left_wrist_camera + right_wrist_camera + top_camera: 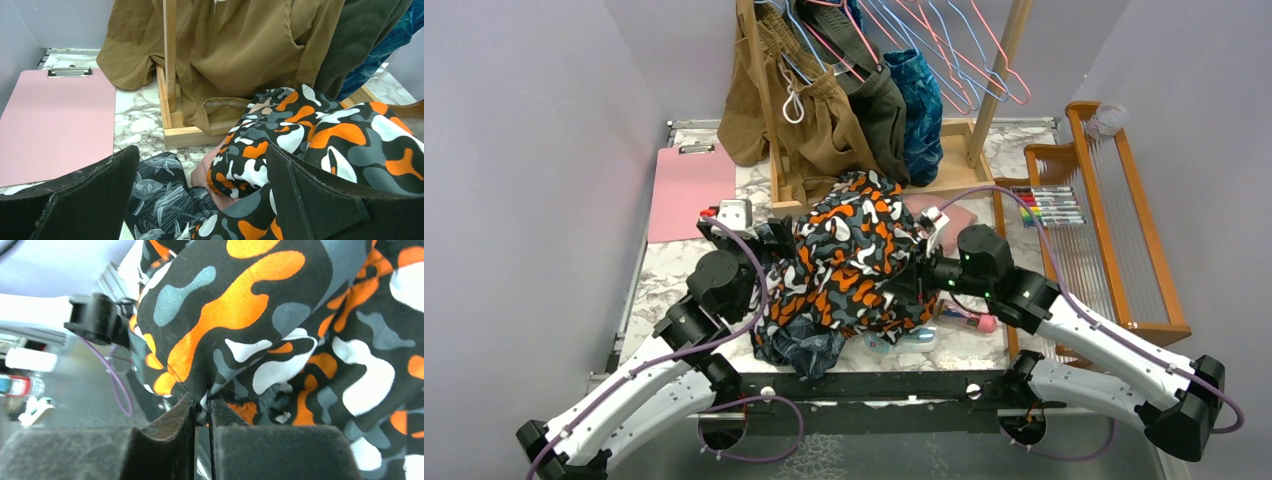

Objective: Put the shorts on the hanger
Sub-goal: Adjust the shorts at the center of the board.

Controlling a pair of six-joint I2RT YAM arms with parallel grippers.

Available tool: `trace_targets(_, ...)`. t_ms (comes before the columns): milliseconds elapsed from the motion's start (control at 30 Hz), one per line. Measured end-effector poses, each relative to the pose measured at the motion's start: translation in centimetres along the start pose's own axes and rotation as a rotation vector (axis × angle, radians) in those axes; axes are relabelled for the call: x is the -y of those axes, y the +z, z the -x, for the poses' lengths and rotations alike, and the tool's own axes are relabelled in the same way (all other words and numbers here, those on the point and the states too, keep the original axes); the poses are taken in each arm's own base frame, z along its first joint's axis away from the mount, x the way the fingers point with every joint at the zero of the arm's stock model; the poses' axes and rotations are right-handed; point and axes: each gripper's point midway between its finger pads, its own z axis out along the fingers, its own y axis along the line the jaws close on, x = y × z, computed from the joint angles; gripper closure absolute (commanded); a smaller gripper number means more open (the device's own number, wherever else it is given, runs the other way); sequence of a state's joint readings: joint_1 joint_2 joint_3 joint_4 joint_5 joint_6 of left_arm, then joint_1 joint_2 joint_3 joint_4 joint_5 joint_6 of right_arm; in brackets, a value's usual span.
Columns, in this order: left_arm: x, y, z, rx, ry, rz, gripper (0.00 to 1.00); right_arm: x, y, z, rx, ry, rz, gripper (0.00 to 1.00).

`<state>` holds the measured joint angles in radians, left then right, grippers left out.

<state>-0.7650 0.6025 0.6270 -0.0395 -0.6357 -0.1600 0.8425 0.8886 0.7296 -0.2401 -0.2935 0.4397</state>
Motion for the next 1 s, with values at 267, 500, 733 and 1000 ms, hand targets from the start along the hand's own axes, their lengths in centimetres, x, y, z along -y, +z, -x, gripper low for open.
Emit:
trace_targets(267,-0.7,-1.5,2.6,0.086,-0.058,-0.011,0.01,-5.2,1.2,10.6,0.145,-0.099,0.109,0.99)
trace_targets(500,-2.2,-4.1,6.3,0.215,-0.154,-0.025,0.02,-9.3,4.8,15.7,0.185,-0.152,0.286,0.44)
trace_targets(733,-1.5,-4.9,7.7,0.205,-0.15,-0.086,0.02,-5.5,6.1,9.2,0.056,-0.155,0.188,0.21)
trace_targets(1000,3.8,-3.0,5.6,0.037,0.0,-0.28,0.0,-2.5,-0.6,7.1,0.18,-0.229,0.021,0.21)
